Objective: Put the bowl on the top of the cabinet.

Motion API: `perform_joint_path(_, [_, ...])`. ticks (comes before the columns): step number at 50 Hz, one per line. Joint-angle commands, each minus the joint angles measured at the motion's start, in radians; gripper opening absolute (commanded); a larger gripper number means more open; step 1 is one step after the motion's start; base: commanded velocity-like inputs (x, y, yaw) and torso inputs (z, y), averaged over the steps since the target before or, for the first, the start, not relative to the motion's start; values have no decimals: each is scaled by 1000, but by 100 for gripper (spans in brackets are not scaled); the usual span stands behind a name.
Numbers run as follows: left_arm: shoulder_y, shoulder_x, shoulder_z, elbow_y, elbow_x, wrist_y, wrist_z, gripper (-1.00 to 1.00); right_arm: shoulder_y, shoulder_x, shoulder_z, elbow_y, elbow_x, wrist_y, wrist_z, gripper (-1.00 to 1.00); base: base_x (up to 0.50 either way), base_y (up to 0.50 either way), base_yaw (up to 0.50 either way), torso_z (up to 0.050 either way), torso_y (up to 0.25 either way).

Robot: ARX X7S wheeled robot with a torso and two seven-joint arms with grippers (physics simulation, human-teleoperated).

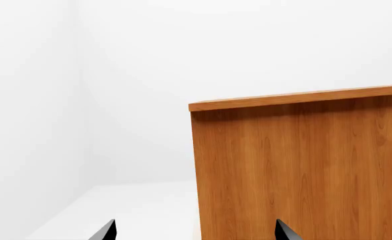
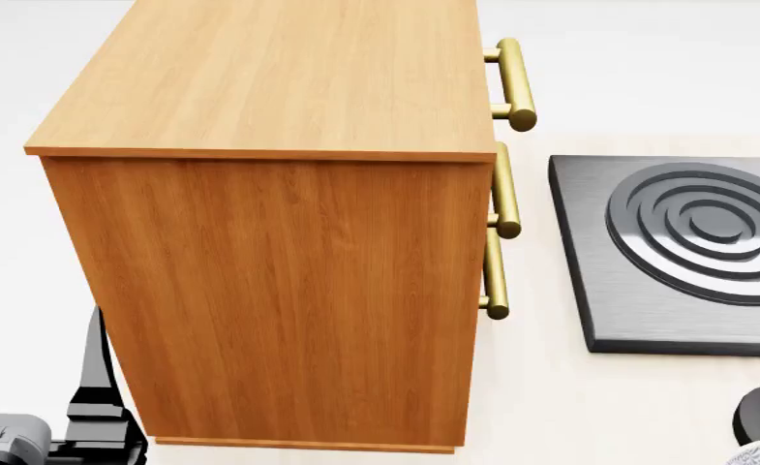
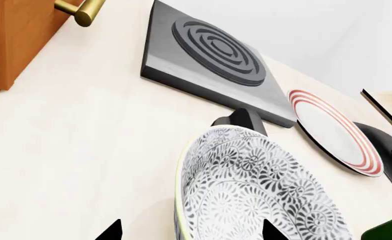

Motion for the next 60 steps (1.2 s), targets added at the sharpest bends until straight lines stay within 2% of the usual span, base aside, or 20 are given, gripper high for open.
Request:
perform_joint_path(1, [-1, -2, 3, 0, -2, 0, -5, 100, 4, 0, -3, 5, -3, -4, -1, 100, 0, 0, 0, 0, 0])
perform_joint_path(60, [0, -16, 12, -13, -16, 17, -22, 100, 35, -25, -40, 88, -37, -50, -24, 100, 0, 0, 0, 0, 0])
